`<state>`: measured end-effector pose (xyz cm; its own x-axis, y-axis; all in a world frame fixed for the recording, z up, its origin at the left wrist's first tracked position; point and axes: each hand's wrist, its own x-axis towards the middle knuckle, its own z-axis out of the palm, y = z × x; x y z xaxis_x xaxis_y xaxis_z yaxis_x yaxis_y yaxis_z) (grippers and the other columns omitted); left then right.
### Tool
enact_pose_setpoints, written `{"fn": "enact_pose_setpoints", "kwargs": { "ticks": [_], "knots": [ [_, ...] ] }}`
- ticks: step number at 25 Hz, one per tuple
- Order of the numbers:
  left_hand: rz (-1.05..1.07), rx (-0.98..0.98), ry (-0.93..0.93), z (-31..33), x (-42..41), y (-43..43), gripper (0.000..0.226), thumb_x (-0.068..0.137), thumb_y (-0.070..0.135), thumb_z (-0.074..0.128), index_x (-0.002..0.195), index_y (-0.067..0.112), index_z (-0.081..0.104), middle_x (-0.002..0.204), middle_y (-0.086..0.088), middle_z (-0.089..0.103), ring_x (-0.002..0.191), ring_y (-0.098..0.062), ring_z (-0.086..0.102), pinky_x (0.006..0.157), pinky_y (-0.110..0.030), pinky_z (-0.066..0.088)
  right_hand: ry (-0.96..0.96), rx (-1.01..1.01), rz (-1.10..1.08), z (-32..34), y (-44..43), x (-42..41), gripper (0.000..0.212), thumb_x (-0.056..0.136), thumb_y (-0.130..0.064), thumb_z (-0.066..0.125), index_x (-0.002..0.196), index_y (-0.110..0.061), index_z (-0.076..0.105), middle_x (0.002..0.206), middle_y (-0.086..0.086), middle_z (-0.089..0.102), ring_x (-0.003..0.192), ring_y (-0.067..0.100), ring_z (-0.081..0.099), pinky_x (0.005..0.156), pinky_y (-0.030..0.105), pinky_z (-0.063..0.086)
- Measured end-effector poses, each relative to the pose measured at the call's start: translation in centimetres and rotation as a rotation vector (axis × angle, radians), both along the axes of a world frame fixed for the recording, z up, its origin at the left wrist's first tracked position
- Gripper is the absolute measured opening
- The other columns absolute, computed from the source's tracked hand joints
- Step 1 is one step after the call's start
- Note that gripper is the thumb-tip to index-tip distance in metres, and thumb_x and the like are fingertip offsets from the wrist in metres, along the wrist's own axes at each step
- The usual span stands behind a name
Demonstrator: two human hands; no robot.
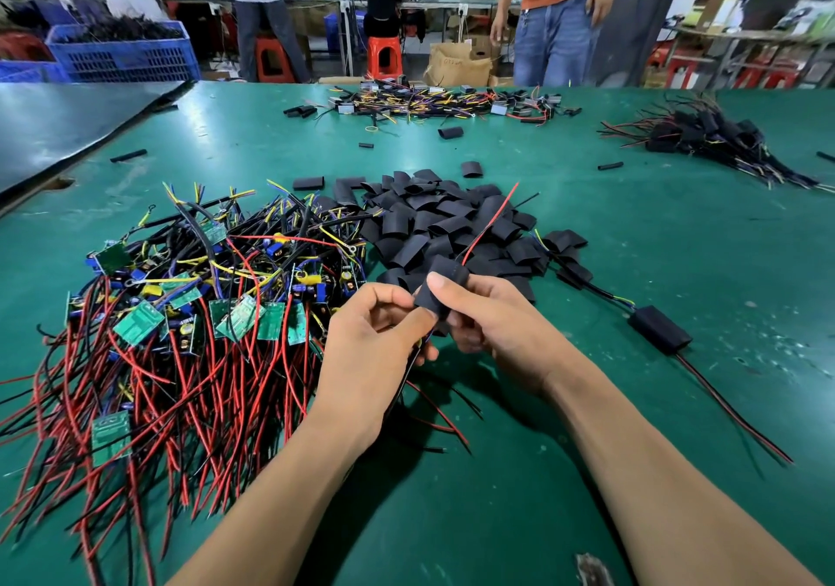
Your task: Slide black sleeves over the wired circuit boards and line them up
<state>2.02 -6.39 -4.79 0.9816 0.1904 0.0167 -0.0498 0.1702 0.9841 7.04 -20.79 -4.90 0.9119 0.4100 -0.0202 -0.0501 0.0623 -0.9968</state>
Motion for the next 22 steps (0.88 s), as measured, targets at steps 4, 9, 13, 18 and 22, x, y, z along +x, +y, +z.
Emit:
{"fn": "enact_pose_setpoints", "kwargs": {
  "ticks": [4, 9, 13, 18, 22],
  "knots": [
    [0.026, 0.034, -0.017, -0.4, 0.1, 0.0, 0.019, 0.083, -0.001, 0.070, 0.082, 0.012, 0.057, 0.061, -0.004, 0.065, 0.047, -0.018, 0.059, 0.047, -0.023, 0.048, -0.005, 0.002, 0.019, -0.1, 0.1, -0.1, 0.032, 0.093, -0.043, 0.065, 0.067, -0.027, 0.071, 0.063, -0.002, 0.040, 0.049, 0.009, 0.026, 0.047, 0.020, 0.020],
    [0.026, 0.078, -0.007, -0.7, 0.2, 0.0, 0.016, 0.087, 0.007, 0.070, 0.084, 0.013, 0.055, 0.065, -0.007, 0.066, 0.048, -0.020, 0.059, 0.046, -0.025, 0.047, 0.008, -0.022, 0.026, 0.0, 0.1, 0.1, 0.036, 0.096, -0.041, 0.064, 0.064, -0.026, 0.069, 0.060, -0.005, 0.045, 0.048, 0.009, 0.028, 0.046, 0.019, 0.022],
    [-0.045, 0.154, 0.029, -0.7, 0.1, -0.2, 0.021, 0.087, 0.010, 0.073, 0.100, 0.013, 0.057, 0.085, -0.004, 0.070, 0.051, -0.023, 0.065, 0.051, -0.031, 0.050, -0.003, -0.110, -0.132, 0.4, -0.3, 0.4, 0.034, 0.096, -0.046, 0.060, 0.081, -0.017, 0.070, 0.061, 0.000, 0.054, 0.051, 0.010, 0.041, 0.050, 0.022, 0.032],
    [-0.272, 0.223, 0.092, 0.0, -0.6, -0.3, 0.046, 0.089, 0.015, 0.072, 0.129, 0.023, 0.049, 0.076, -0.008, 0.074, 0.046, -0.023, 0.063, 0.046, -0.027, 0.049, 0.152, 0.102, -0.319, 1.2, -1.0, 0.5, 0.024, 0.097, -0.035, 0.062, 0.086, -0.015, 0.067, 0.079, 0.003, 0.072, 0.065, 0.010, 0.066, 0.062, 0.025, 0.053],
    [-0.180, 0.574, -0.044, -0.3, -0.8, -0.7, 0.078, 0.082, 0.027, 0.079, 0.146, 0.036, 0.034, 0.071, 0.012, 0.073, 0.049, -0.011, 0.066, 0.057, -0.015, 0.049, 0.130, 0.002, -0.445, 1.1, 0.0, 0.0, 0.029, 0.097, -0.036, 0.063, 0.087, -0.010, 0.072, 0.076, 0.001, 0.072, 0.061, 0.012, 0.062, 0.060, 0.024, 0.051]
  ]
}}
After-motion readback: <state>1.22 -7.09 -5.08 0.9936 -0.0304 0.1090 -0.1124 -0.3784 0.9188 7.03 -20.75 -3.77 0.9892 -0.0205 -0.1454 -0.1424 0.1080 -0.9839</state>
